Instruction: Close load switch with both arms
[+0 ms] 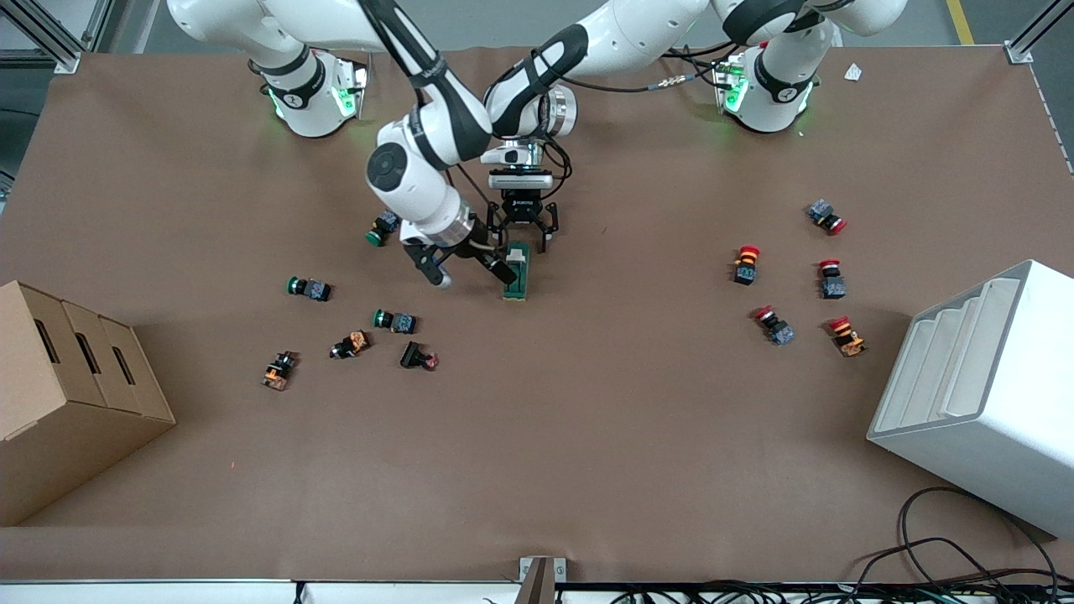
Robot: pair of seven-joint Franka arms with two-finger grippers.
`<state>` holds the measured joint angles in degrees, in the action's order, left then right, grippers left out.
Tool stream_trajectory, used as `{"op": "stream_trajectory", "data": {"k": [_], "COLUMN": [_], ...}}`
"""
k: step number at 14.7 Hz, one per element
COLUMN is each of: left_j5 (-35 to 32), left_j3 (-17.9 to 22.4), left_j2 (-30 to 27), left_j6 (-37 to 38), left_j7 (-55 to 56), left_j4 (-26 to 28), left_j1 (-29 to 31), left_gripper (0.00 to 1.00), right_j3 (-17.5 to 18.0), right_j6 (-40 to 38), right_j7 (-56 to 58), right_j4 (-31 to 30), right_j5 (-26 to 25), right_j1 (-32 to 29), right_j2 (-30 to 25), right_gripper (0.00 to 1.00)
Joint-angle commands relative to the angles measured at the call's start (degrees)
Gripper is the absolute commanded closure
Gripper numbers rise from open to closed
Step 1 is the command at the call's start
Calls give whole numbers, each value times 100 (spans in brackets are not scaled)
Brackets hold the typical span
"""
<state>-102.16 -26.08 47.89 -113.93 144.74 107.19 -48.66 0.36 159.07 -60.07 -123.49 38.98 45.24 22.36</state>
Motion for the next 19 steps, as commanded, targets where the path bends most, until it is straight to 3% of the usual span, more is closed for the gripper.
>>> {"op": "stream_trajectory", "data": {"k": [1, 4, 10, 19], "left_j5": [-85, -94, -85, -85], "left_j3": [-2, -2, -2, -2], "left_j2": [89, 89, 98, 107], "left_j6": [46, 55, 55, 55], "left_j7": [46, 46, 55, 55], "left_j4": [-23, -23, -23, -23], "left_j1": [-56, -47, -47, -47], "left_gripper": [1, 1, 1, 1], "right_j3": [-44, -53, -53, -80], "right_j6": [299, 694, 722, 678], "right_j7": [-22, -22, -22, 22], "right_j4": [-26, -9, 167, 650], "right_j5": [250, 592, 874, 927], "right_j1": [274, 511, 617, 390], "right_j2": [128, 374, 532, 664], "right_gripper": [0, 0, 0, 0]}}
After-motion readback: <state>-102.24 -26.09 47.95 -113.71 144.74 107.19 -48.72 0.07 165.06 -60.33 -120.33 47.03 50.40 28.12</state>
